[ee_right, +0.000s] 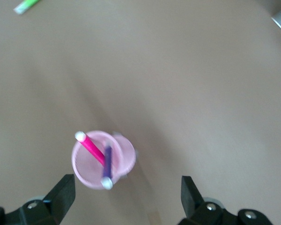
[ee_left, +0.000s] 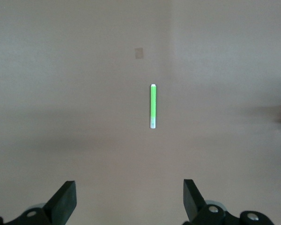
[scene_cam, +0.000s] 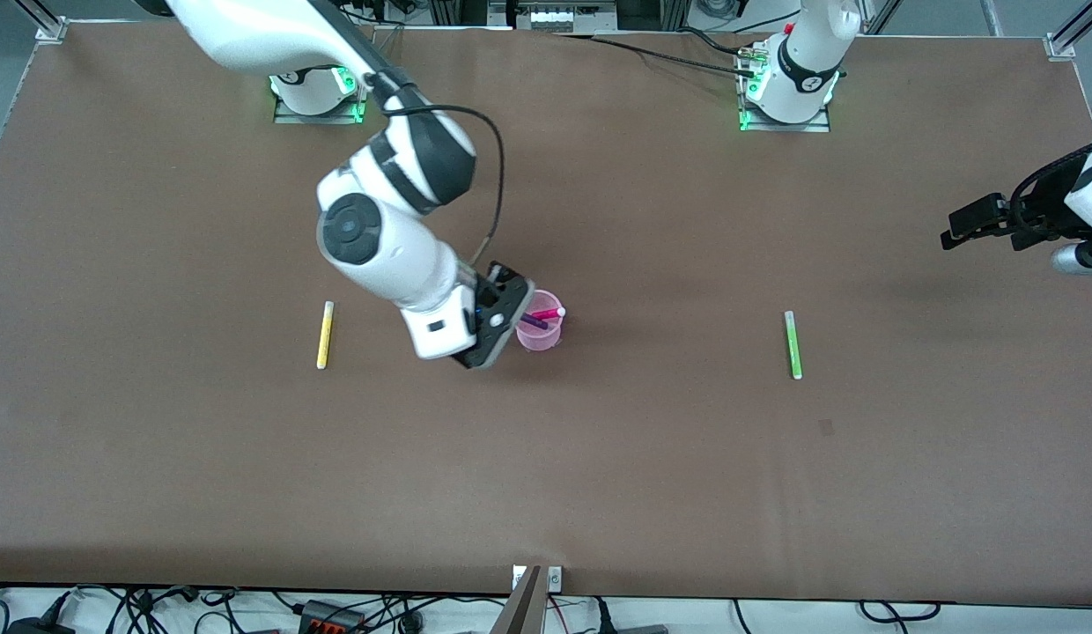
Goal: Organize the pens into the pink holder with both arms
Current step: 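Open the right gripper and withdraw it from the cup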
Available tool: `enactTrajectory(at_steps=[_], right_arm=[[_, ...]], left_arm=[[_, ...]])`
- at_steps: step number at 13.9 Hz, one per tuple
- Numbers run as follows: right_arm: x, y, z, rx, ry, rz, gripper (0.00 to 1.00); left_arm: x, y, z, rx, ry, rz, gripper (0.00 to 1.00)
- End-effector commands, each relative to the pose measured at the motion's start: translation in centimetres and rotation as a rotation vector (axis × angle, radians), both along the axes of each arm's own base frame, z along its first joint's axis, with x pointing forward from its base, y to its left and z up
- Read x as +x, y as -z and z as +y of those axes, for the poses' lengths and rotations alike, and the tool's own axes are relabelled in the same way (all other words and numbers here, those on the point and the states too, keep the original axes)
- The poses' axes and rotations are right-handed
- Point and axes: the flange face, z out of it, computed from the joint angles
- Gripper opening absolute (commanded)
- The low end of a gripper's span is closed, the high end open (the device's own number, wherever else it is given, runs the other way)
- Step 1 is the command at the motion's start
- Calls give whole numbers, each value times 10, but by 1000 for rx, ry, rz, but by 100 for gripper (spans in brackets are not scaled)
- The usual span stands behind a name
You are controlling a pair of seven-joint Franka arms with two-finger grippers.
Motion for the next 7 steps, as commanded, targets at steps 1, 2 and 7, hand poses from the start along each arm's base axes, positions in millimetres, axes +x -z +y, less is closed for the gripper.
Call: enactTrajectory(at_steps=[1,2,7], right_arm=[[10,-6,-40,-29,149,92,100],[19,-6,-63,-37,202,119,100],[40,-16,-182,-110,466,304,100]], left_arm=[[-3,-9,-5,-20,28,5,100],[-3,-9,-4,-11,30,5,100],[-4,-15,-2,12,32,-6,100]])
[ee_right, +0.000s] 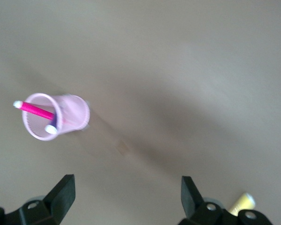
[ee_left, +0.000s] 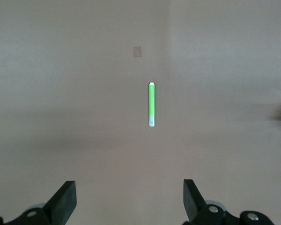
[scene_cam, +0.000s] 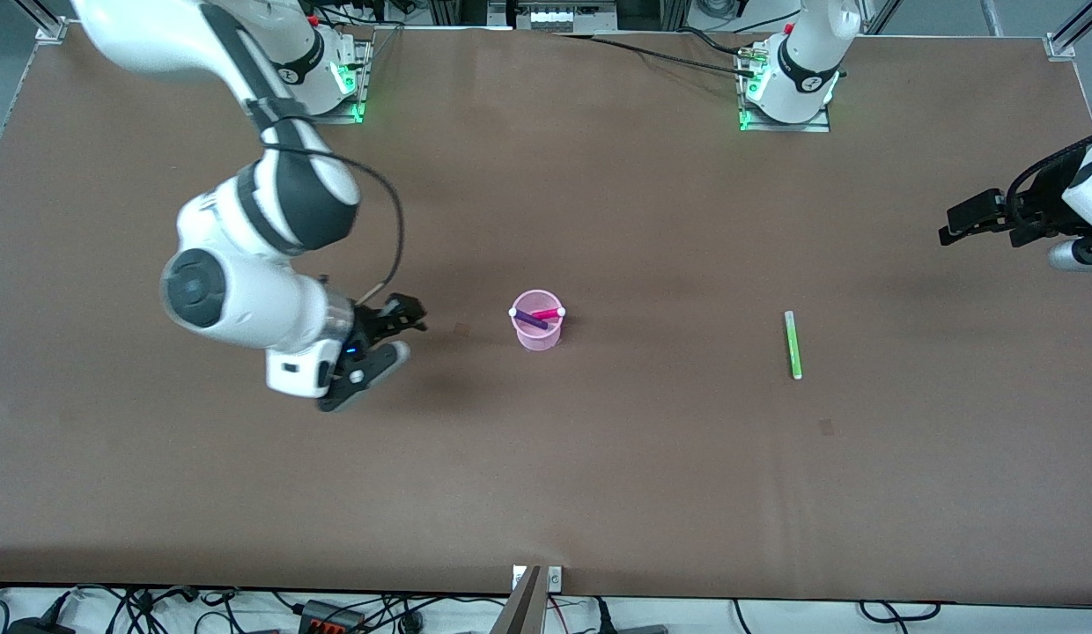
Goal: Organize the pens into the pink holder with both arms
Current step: 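Open the right gripper and withdraw it from the cup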
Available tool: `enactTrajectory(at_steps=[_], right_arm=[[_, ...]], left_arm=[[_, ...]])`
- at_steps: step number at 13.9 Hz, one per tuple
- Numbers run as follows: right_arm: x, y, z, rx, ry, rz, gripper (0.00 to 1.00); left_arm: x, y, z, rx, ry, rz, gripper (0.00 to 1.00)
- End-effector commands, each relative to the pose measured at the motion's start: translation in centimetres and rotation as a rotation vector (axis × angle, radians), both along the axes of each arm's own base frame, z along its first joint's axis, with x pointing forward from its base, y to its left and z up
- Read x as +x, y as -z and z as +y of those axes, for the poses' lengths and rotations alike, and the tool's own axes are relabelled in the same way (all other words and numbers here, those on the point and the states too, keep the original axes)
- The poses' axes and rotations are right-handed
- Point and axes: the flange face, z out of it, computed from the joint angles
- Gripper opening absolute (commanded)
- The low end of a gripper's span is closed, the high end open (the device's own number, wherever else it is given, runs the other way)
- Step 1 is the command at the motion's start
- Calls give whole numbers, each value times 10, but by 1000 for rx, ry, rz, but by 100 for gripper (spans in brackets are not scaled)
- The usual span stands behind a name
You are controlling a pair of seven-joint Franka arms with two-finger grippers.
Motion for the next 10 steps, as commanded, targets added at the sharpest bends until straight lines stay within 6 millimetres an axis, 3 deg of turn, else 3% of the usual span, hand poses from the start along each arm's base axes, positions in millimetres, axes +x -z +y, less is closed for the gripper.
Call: enactTrajectory(at_steps=[1,6,10], right_arm=[[2,-10,-48,-19,154,92,100],[-5,-18,-81,-142,498,252,100],[-10,-61,-134,-236,647,307,100]], left_arm=[[-3,-10,-5,12,37,-3,100],[-5,-12,-17,51,77,5,100],[-7,-19,-9,51,66,12,100]])
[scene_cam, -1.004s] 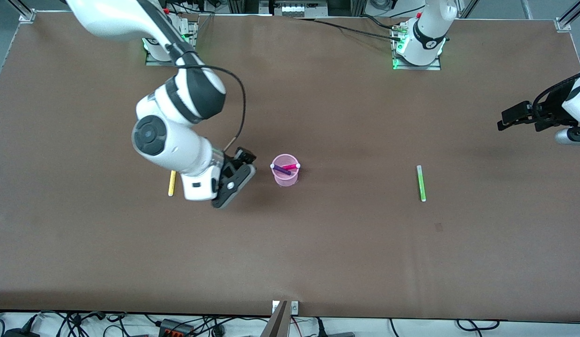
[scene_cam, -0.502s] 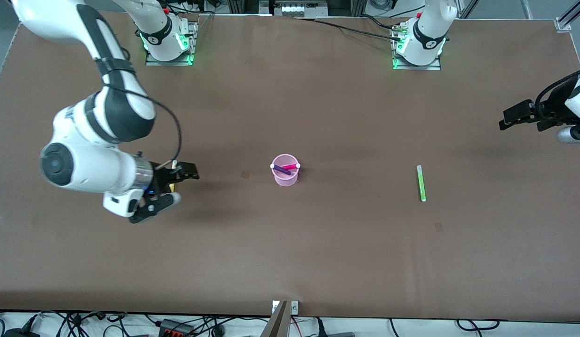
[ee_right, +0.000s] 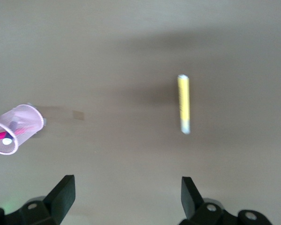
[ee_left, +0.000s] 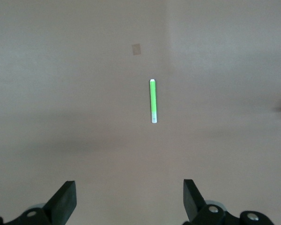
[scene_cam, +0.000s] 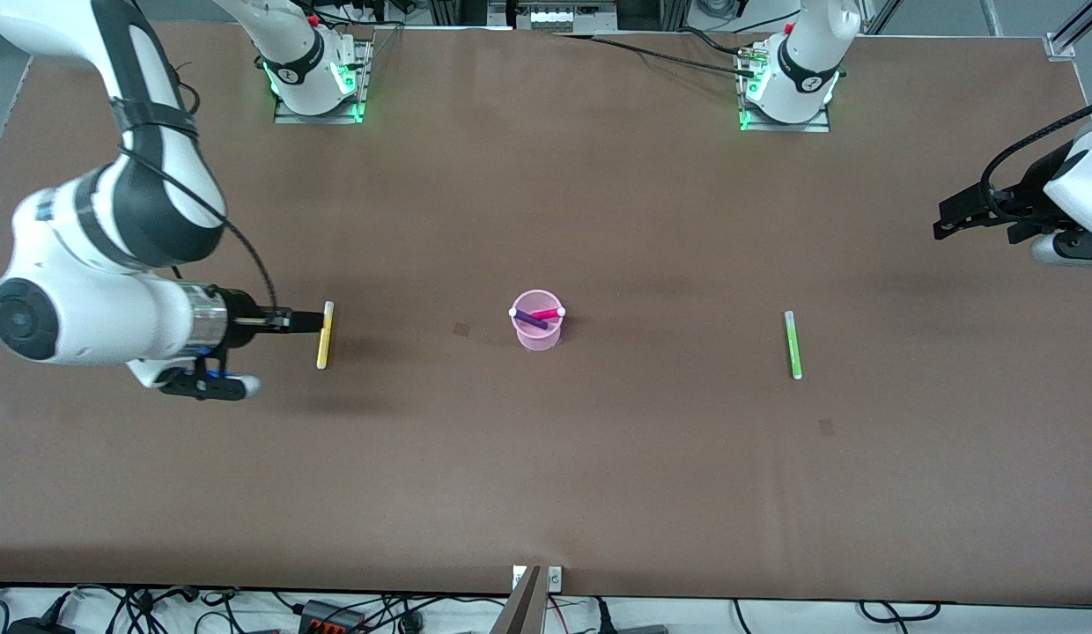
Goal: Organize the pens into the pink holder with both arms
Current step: 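Open the right gripper and withdraw it from the cup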
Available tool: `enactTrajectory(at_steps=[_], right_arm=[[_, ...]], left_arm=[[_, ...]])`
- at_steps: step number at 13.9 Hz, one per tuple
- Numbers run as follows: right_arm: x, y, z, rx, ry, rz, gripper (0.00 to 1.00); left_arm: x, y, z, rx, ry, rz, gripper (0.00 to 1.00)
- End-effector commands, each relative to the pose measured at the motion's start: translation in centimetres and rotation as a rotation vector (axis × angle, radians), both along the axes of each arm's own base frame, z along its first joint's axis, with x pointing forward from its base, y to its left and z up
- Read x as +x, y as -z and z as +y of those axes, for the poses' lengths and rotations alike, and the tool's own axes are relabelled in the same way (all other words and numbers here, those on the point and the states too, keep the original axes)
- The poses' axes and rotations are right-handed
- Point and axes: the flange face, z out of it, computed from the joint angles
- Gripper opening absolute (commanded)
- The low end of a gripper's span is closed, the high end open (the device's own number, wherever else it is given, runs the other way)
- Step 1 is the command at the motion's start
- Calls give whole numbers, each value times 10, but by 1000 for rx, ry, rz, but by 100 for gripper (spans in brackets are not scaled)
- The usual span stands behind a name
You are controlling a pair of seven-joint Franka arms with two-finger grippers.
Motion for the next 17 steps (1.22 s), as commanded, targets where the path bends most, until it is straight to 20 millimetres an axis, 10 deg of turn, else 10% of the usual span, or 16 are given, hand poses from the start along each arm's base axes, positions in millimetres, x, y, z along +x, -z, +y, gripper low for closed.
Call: enactTrajectory(at_steps=[1,9,13,17], right_arm=[[-4,-35,-35,-61,69,-11,100],[-22,-123,-151,-238,127,-190,100],[-48,-167,-183,-159,127,-252,100],[-67,-171,-175,-197,6,-255,100]], left_arm=[[-4,-12,5,13,16,-1,100],[-5,-12,5,12,14,0,100],[-5,-12,5,12,14,0,100],[-6,-11,6,11,11,10,100]])
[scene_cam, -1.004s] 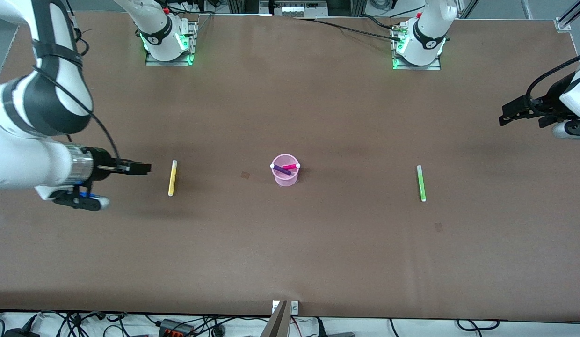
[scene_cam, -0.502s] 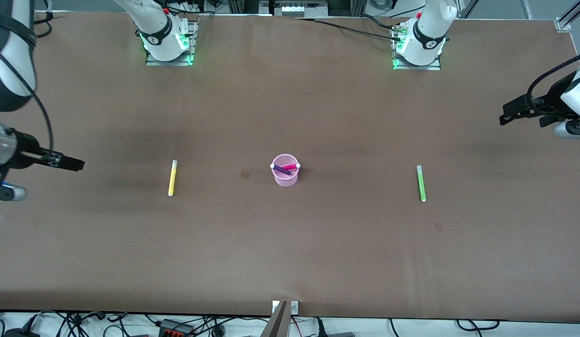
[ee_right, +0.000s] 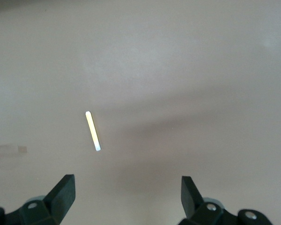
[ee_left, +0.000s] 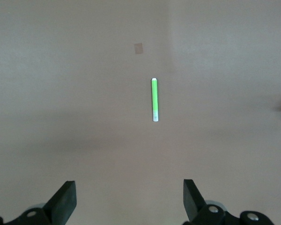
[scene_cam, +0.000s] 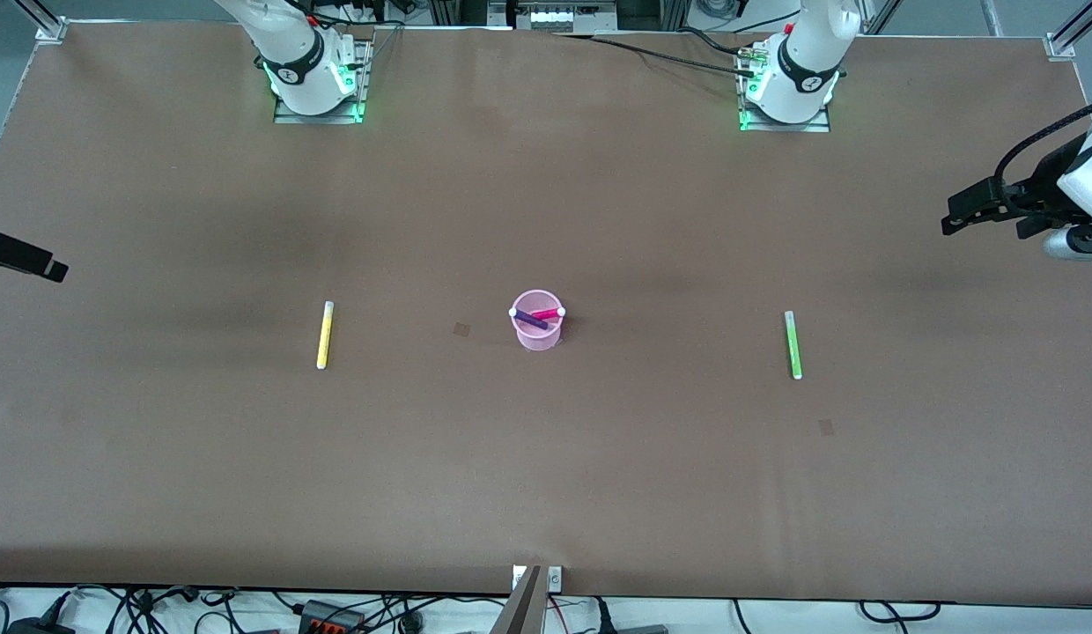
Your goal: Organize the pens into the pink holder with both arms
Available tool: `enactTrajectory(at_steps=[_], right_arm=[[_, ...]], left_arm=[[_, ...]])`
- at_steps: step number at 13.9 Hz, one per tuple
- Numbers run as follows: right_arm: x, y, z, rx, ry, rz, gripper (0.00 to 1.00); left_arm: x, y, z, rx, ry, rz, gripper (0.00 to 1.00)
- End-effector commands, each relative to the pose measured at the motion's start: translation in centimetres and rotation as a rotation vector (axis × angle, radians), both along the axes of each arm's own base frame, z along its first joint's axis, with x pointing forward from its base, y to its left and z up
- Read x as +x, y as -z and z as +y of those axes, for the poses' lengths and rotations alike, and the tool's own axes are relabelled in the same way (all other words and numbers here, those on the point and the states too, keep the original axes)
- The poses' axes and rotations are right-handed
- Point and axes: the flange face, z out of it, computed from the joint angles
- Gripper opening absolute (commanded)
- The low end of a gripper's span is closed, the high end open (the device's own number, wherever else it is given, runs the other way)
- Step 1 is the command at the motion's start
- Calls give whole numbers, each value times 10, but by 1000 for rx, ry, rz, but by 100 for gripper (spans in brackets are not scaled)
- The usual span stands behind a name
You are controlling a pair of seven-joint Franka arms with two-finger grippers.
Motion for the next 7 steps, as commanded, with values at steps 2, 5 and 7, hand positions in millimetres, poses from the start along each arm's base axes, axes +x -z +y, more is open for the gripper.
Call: enactTrajectory(at_steps=[2,5,7], right_arm=[[-28,1,20,-60,-66,-4,100],[-51,13,20,-49,-69,-23,100],[-61,14,21,-46,-91,-23,100]], left_arm=[[-4,-6,4,10,13,8,100],[-4,-6,4,10,13,8,100],[-4,-6,5,13,15,8,100]])
